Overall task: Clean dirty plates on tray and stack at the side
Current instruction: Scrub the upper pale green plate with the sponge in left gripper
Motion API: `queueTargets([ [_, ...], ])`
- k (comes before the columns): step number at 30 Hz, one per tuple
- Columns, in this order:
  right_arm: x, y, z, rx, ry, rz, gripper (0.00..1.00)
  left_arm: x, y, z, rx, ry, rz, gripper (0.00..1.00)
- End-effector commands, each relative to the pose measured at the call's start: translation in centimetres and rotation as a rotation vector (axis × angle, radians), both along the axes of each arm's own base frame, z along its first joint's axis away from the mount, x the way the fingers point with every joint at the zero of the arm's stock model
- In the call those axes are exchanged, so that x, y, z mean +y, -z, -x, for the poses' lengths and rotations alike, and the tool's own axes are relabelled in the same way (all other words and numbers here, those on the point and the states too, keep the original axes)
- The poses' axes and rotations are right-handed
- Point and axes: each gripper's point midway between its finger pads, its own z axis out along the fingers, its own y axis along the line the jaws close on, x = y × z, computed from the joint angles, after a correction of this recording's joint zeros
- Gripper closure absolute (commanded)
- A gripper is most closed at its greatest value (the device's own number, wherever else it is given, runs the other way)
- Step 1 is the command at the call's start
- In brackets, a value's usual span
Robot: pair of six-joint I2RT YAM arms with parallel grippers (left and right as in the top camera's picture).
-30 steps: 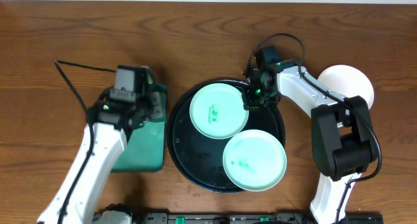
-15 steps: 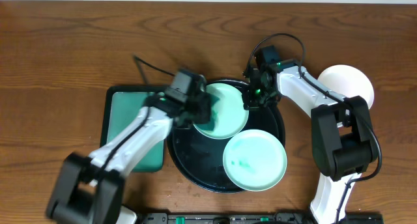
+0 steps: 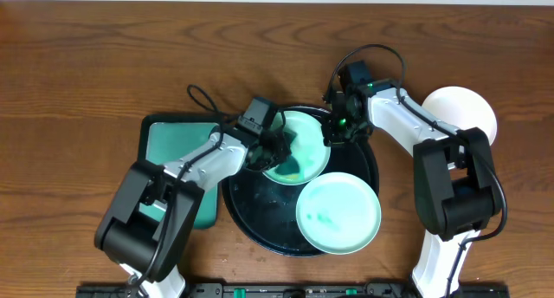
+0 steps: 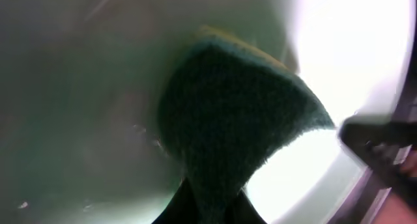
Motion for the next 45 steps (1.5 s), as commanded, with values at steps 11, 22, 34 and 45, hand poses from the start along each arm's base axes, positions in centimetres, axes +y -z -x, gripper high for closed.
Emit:
queueTargets([
  [11,0.0,0.5,0.9,0.046,0.004,0.008,0.99,-1.5,1.5,-4.0,-0.151,-0.028,0.035,0.93],
  [22,-0.2,0.6,1.4,0.066,0.004,0.015,0.99,6.0,2.2,-7.2,-0.353,0.085,-0.443,0.93],
  [34,-0.2,0.6,1.4,0.067,0.005,0.016,0.99,10.6,2.9,-2.1,-0.097,0.250,-0.684,0.93],
  [45,-0.2,0.6,1.4,0.067,0.005,0.016,0.99,5.5,3.0,5.9,0.133,0.572,-0.317,0.93],
])
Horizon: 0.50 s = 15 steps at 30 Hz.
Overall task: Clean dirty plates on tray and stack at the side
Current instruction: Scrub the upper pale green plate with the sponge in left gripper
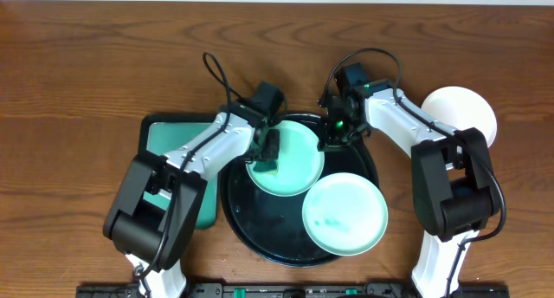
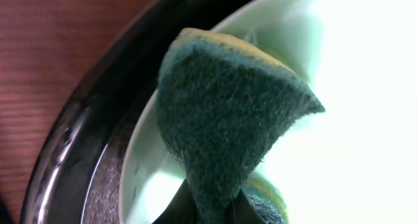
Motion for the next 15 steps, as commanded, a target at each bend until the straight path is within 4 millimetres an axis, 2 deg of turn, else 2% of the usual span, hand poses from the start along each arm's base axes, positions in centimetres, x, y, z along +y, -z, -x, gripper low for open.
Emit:
queueTargets([
  [1,-1.5,1.0,-0.1,0.001,0.008,0.074,0.99,-1.3,2.7,6.1,0.255,0.139,0.131,0.93],
  [5,-1.5,1.0,-0.1,0.001,0.008,0.074,0.99,-5.1,1.5,7.4,0.287,0.241,0.319,0.93],
  [10,-1.5,1.0,-0.1,0.002,0.008,0.074,0.99,-9.5,0.3,8.1,0.246,0.346,0.458,0.93],
  [15,-1.5,1.0,0.0,0.005,0.008,0.075,0.99,-12.1,-0.1,7.9,0.188,0.375,0.499,0.93],
])
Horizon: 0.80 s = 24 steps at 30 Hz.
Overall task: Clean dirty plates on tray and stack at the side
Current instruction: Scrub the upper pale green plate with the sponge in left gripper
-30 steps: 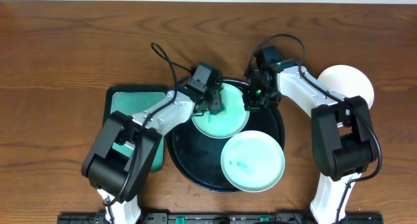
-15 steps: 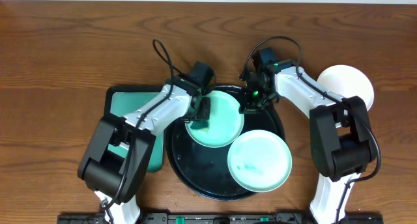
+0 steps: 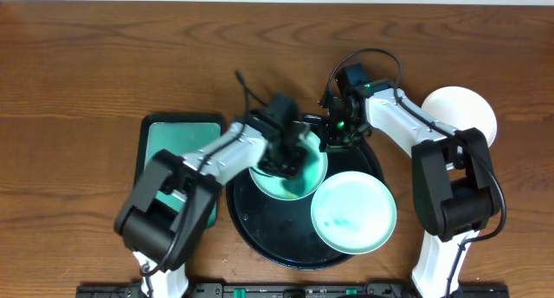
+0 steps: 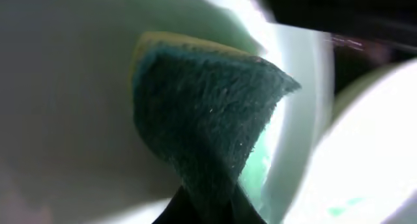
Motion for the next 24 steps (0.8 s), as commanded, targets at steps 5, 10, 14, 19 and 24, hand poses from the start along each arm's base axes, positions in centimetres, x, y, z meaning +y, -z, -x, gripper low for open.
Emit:
queueTargets([
  [5,-1.2,0.9,0.1,0.009,0.012,0.060,0.99,-3.4,0.1,-0.1,0.011,-0.047,0.099,0.93],
  [10,-1.2,0.9,0.1,0.013,0.012,0.061,0.99,-0.1,1.5,-3.9,-0.100,-0.215,-0.058,0.93],
  [14,-1.2,0.9,0.2,0.014,0.012,0.061,0.99,4.7,1.9,-6.7,-0.166,-0.376,-0.226,0.93],
  [19,-1.2,0.9,0.1,0.012,0.012,0.061,0.99,9.4,-0.2,-9.1,-0.283,-0.488,-0.378,0.93],
  [24,-1.2,0.9,0.1,0.012,0.012,0.061,0.99,11.0,-4.0,-9.3,-0.354,-0.509,-0.395,0.93],
])
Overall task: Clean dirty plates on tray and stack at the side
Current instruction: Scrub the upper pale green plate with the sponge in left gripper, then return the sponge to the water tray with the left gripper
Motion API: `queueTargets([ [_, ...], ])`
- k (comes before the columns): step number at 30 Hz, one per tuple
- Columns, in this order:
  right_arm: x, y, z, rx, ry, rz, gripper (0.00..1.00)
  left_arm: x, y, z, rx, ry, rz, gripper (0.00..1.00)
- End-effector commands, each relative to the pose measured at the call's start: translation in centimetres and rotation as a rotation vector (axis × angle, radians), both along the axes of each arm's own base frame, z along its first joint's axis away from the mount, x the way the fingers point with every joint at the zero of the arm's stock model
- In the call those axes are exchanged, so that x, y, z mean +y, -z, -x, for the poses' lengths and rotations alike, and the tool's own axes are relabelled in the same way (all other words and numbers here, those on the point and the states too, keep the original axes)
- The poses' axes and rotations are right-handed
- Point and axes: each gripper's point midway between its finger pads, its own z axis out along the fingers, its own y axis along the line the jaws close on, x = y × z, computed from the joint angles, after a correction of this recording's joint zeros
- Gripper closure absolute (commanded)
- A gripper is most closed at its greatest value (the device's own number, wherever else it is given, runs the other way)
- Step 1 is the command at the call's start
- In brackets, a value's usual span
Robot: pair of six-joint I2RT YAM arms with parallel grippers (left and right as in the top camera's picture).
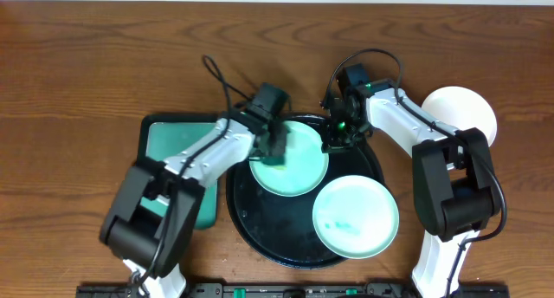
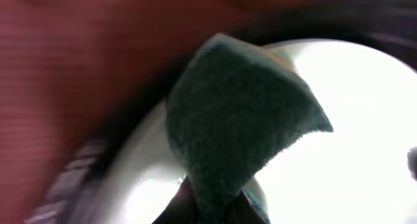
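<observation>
A pale green plate (image 1: 294, 164) lies on the black round tray (image 1: 260, 220). My left gripper (image 1: 272, 147) is shut on a dark green sponge with a yellow back (image 2: 241, 120), pressed at the plate's back-left rim. In the left wrist view the gripper (image 2: 212, 206) shows at the bottom edge, the bright plate (image 2: 365, 133) to the right, all blurred. My right gripper (image 1: 338, 139) is shut on that plate's right rim. A second green plate (image 1: 355, 217), with green smears, overhangs the tray's front right edge. A white plate (image 1: 463, 112) sits at the right side of the table.
A teal rectangular tray (image 1: 173, 151) lies left of the black tray, partly under my left arm. The wooden table (image 1: 86, 64) stretches behind and to both sides. Cables loop above both wrists.
My left gripper with the sponge was over the middle of the held plate and is now at its back-left rim. The right gripper has stayed at the right rim.
The sponge was on the plate's left part, then at its left rim, then in the middle, and now at the back-left rim. My right gripper kept to the right rim throughout. The loose second plate has shifted rightward on the tray.
</observation>
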Motion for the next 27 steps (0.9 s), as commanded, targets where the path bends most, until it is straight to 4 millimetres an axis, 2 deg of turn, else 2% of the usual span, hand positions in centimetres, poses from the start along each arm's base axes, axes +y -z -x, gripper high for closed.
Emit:
queueTargets([
  [1,-0.7,0.8,-0.1,0.006,0.018,0.042,0.99,2.8,-3.7,-1.6,-0.134,-0.058,-0.111,0.93],
  [5,-0.7,0.8,-0.1,0.004,0.018,0.041,0.98,3.4,-6.5,-0.2,-0.145,-0.056,-0.104,0.93],
  [9,-0.7,0.8,-0.1,0.004,0.018,0.041,0.99,5.0,-9.8,1.8,-0.153,-0.072,-0.099,0.93],
  [11,-0.7,0.8,-0.1,0.004,0.018,0.041,0.99,6.5,-11.1,2.6,-0.156,-0.104,-0.112,0.93],
  [14,-0.7,0.8,-0.1,0.003,0.018,0.041,0.99,10.6,-12.1,3.3,-0.144,-0.198,-0.185,0.93],
  [17,-0.7,0.8,-0.2,0.003,0.018,0.041,0.99,14.0,-11.5,3.5,-0.095,-0.286,-0.217,0.93],
  [21,-0.7,0.8,-0.2,0.003,0.018,0.041,0.99,18.2,-9.6,3.8,-0.018,-0.399,-0.245,0.93],
  [23,-0.7,0.8,-0.2,0.000,0.018,0.040,0.99,19.8,-8.2,3.9,0.031,-0.445,-0.260,0.93],
  [27,-0.6,0.8,-0.5,-0.013,0.018,0.035,0.99,21.3,-4.4,3.9,0.123,-0.468,-0.288,0.93],
])
